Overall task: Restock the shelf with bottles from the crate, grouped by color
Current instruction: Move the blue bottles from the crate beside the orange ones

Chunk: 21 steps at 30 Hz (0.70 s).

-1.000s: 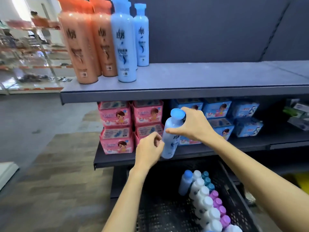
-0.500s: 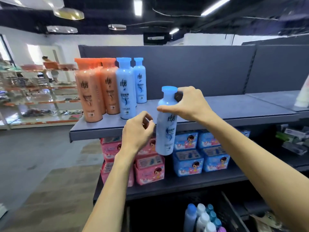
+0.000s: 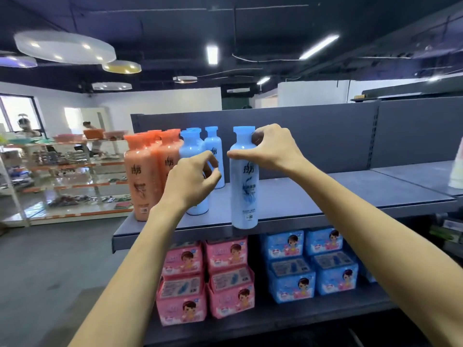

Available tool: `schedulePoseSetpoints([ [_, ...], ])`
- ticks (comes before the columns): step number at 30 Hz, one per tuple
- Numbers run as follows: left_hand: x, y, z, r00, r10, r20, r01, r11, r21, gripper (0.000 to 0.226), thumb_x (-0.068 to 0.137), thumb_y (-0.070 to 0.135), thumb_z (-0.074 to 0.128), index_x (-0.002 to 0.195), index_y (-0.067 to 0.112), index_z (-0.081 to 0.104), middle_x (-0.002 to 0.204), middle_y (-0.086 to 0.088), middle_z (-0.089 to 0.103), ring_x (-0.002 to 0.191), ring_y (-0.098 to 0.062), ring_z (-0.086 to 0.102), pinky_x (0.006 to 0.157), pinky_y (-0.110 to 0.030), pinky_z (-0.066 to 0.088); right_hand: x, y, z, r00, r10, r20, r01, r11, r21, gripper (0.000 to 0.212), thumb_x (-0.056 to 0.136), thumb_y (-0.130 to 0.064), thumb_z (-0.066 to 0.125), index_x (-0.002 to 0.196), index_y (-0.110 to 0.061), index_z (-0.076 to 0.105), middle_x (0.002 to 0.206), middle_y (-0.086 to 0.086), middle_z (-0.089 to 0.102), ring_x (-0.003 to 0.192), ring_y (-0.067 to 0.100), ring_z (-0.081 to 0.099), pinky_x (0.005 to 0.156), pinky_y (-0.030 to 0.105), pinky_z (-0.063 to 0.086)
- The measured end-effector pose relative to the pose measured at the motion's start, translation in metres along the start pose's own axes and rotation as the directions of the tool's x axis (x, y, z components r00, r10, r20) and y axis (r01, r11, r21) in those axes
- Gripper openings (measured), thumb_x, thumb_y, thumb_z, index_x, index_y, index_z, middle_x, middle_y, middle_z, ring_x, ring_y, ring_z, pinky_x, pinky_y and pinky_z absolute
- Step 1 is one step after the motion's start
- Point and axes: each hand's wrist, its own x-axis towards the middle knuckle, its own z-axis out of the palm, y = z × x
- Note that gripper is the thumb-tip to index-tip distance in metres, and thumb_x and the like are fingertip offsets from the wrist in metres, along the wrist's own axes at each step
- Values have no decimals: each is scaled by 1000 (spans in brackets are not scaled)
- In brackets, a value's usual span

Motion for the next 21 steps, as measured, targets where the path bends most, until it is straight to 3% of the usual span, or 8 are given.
schedulePoseSetpoints([
  [5,14,2,8,1000,7,11,-7,999,51,5,85,30,58,88,28,61,66,15,62,69,-16,63,65,-33,52,16,1,9,999,-2,-36,0,998,-67,61,56,-68,74,60,-15,45,58,0,43,55,16,38,51,32,36],
  [9,23,2,20,999,-30,37,26,995,96,8,85,30,57,91,27,61,69,13,61,75,-19,61,60,-28,39,17,4,25,997,53,-49,-57,994,-92,69,54,-75,70,61,-9,51,56,3,54,55,22,49,51,33,44],
  [12,26,-4,27,997,-60,51,54,993,108,9,85,31,56,91,27,62,73,11,64,77,-20,62,60,-28,38,18,8,32,994,82,-70,-88,993,-85,70,57,-75,69,74,-7,65,67,4,67,68,22,64,59,37,54],
  [15,21,-10,31,996,-78,52,72,991,112,9,85,30,55,89,26,62,74,10,65,76,-19,61,61,-28,41,20,15,37,994,95,-55,-99,992,-75,62,61,-75,71,83,-18,63,76,-5,63,78,21,62,63,31,47],
  [18,15,-17,34,995,-86,54,80,991,107,7,84,30,56,87,27,61,72,10,65,73,-19,61,61,-28,41,18,18,43,997,76,-28,-78,994,-75,78,63,-75,71,116,-19,65,104,-3,69,100,22,65,80,35,53],
  [21,9,-25,39,994,-82,70,74,991,112,6,84,31,56,87,27,61,70,10,65,72,-18,61,60,-28,43,10,20,49,998,46,-51,-50,996,-77,82,65,-74,73,125,-20,60,113,-1,69,104,23,64,87,39,55],
])
